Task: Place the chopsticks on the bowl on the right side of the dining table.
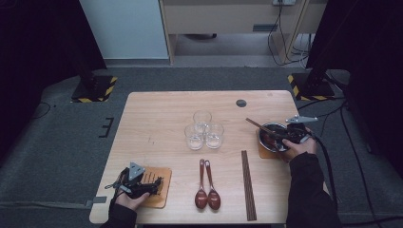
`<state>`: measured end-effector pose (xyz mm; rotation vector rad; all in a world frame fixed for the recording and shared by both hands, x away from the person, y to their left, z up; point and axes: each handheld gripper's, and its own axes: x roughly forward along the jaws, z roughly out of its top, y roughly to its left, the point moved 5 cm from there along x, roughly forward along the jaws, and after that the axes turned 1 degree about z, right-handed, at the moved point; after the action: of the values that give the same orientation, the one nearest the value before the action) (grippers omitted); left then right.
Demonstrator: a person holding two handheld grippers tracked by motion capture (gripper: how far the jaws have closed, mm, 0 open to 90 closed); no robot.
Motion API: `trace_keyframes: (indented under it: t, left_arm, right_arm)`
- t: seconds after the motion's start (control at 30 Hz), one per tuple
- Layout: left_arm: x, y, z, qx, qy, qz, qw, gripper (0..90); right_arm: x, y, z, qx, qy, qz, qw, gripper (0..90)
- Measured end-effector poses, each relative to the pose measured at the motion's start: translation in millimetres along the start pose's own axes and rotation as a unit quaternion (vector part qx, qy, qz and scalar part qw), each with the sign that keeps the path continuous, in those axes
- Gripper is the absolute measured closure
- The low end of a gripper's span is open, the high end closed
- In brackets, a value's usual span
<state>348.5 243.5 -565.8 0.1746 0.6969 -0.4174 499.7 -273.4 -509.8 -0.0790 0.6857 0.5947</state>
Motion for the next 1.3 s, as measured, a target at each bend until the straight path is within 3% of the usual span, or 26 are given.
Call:
trace_keyframes:
  t: [0.17,0.5,0.8,1.3]
  left_arm:
    - [0.0,0.0,0.0,0.0,0.0,0.0,1.0,6.9]
    - [0.0,0.0,0.0,0.0,0.0,0.0,1.0,6.9]
    - [0.0,0.0,0.0,0.0,0.0,0.0,1.0,6.9]
    - [0.0,0.0,0.0,0.0,0.0,0.0,1.0,6.9]
  right_arm:
    - [-11.3,2.6,3.8,0.005,-0.019,-0.006,0.9998,50.9]
    - [-34.4,3.9,-4.8,0.023,-0.043,-0.029,0.9984,60.2]
    - [-49.5,3.8,-23.2,0.039,-0.034,-0.057,0.9971,68.9]
    - [-66.3,-1.6,-49.3,0.072,-0.029,-0.07,0.9946,73.3]
